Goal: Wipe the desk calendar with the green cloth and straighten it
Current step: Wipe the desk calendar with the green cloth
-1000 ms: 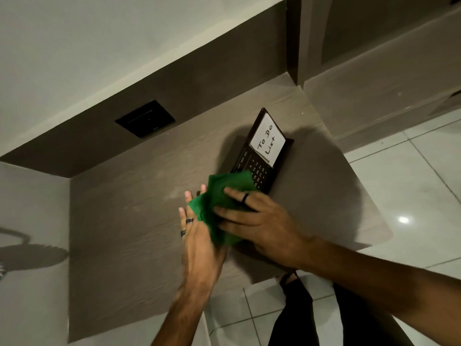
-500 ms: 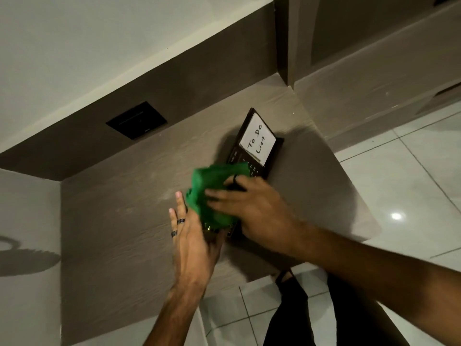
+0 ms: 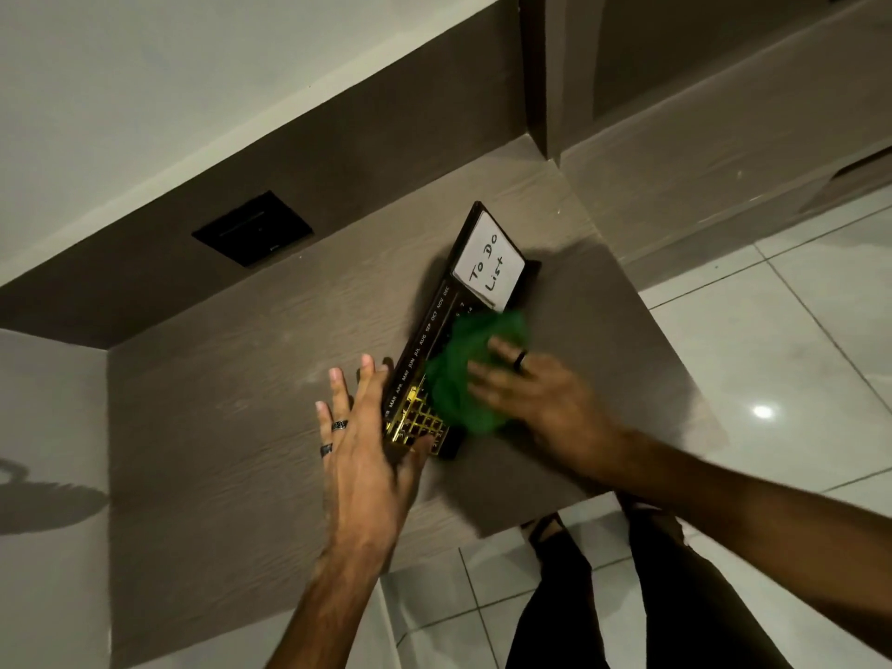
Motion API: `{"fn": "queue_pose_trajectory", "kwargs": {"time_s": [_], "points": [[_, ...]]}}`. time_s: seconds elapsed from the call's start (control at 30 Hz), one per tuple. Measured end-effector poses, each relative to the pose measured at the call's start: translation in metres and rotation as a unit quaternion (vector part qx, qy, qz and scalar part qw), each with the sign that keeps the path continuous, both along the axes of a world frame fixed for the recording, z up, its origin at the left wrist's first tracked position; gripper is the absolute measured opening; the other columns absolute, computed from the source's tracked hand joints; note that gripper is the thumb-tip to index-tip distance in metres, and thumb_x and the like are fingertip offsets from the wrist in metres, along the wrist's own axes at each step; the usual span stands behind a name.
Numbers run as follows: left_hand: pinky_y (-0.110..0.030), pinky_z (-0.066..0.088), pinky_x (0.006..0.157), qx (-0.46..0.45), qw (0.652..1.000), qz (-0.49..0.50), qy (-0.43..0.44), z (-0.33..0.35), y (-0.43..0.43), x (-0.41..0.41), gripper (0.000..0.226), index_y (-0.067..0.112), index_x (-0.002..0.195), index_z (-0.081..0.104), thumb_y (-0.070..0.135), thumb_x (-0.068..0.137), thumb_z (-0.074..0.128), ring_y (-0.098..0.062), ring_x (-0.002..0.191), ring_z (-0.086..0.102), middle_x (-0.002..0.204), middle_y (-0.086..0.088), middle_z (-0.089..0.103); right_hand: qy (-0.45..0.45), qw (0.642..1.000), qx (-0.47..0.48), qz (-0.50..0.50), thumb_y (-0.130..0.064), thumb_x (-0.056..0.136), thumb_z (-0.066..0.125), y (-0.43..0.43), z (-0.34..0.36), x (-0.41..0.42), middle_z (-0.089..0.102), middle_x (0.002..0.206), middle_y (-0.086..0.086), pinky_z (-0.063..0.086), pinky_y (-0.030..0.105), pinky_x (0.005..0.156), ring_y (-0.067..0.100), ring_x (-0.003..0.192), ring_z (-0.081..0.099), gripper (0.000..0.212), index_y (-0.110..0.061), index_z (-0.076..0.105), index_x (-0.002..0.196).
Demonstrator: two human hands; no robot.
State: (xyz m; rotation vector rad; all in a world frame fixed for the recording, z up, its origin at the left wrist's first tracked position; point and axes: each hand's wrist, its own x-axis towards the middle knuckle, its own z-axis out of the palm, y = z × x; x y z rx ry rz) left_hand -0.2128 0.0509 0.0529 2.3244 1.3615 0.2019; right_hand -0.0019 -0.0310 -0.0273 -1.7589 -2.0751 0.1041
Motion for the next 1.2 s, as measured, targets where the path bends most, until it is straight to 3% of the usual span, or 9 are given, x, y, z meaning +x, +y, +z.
{"fn": "queue_pose_trajectory", "kwargs": {"time_s": [0.1,0.3,0.5,0.63,0.7,0.8,0.93,1.1,1.2], "points": [[-0.045,-0.008,0.123,-0.008,1.0,-0.001,-0.012,0.005,-0.001,0.003,0.089,0.024,0.155,0.019,0.042,0.084,0.071,-0.009,0.151,-0.014,0.164,0.007,0.005,0.088,0.983,-0.043,-0.155,0.013,0.069,0.052,0.018,0.016,0.021,0.048,0.148,0.011,0.045,0.06,0.1,0.041,0.14,0.034,0.074,-0.012,0.053,0.139],[-0.051,-0.002,0.124,-0.01,1.0,-0.004,-0.025,0.006,-0.003,0.003,0.09,0.019,0.156,0.019,0.031,0.085,0.074,-0.008,0.151,-0.015,0.162,0.009,0.004,0.107,0.994,0.033,0.018,0.006,0.067,0.051,0.019,0.027,-0.028,0.042,0.152,0.007,0.039,0.049,0.106,0.035,0.144,0.027,0.081,-0.016,0.042,0.144],[-0.047,-0.006,0.124,-0.007,1.0,-0.007,-0.023,0.006,-0.001,0.002,0.087,0.024,0.154,0.02,0.039,0.086,0.071,-0.009,0.152,-0.014,0.164,0.007,0.006,0.127,0.981,-0.001,-0.148,0.021,0.067,0.063,0.031,0.029,0.008,0.046,0.149,0.012,0.048,0.061,0.096,0.044,0.14,0.031,0.079,-0.011,0.052,0.139],[-0.052,-0.001,0.122,-0.004,1.0,0.013,-0.021,0.001,-0.001,0.001,0.092,0.027,0.154,0.019,0.034,0.082,0.076,0.007,0.144,-0.022,0.156,0.032,-0.007,0.077,0.996,0.028,0.036,0.004,0.076,0.058,0.013,0.021,-0.013,0.049,0.147,0.01,0.044,0.058,0.102,0.041,0.141,0.031,0.064,-0.014,0.054,0.137],[-0.053,0.0,0.122,-0.004,1.0,0.013,-0.017,0.001,0.0,0.002,0.093,0.029,0.154,0.017,0.035,0.082,0.076,0.011,0.142,-0.024,0.152,0.038,-0.012,0.073,0.994,0.067,0.054,0.007,0.075,0.058,0.037,0.029,0.005,0.05,0.146,0.012,0.039,0.056,0.107,0.041,0.14,0.031,0.064,-0.012,0.054,0.136],[-0.051,-0.001,0.121,0.0,1.0,0.01,-0.015,0.002,0.0,0.003,0.09,0.028,0.154,0.019,0.046,0.082,0.071,0.011,0.142,-0.024,0.153,0.03,-0.008,0.094,0.991,0.093,-0.034,0.014,0.073,0.052,0.074,0.041,0.044,0.051,0.144,0.017,0.033,0.054,0.111,0.046,0.138,0.035,0.064,-0.008,0.055,0.134],[-0.048,-0.003,0.122,-0.001,1.0,0.017,-0.012,0.0,-0.001,0.006,0.098,0.035,0.151,0.013,0.032,0.08,0.08,0.012,0.141,-0.024,0.149,0.035,-0.012,0.153,0.974,0.028,-0.165,0.022,0.071,0.056,0.059,0.029,0.053,0.05,0.144,0.018,0.039,0.063,0.104,0.047,0.136,0.038,0.069,-0.005,0.056,0.134],[-0.038,-0.008,0.122,0.003,1.0,0.009,0.001,-0.004,0.002,0.003,0.101,0.033,0.152,0.011,0.027,0.079,0.081,0.005,0.146,-0.019,0.159,0.021,0.001,0.014,0.997,0.037,0.069,0.0,0.076,0.061,0.037,0.038,0.019,0.055,0.142,0.006,0.046,0.056,0.1,0.042,0.134,0.043,0.056,-0.018,0.063,0.128],[-0.04,-0.008,0.122,0.003,1.0,0.015,0.0,-0.005,0.002,0.003,0.102,0.033,0.152,0.012,0.027,0.078,0.082,0.008,0.144,-0.021,0.159,0.02,0.002,-0.001,0.997,0.067,0.029,-0.005,0.081,0.053,0.07,0.058,0.052,0.059,0.137,0.01,0.039,0.051,0.101,0.044,0.13,0.047,0.043,-0.013,0.068,0.121]]}}
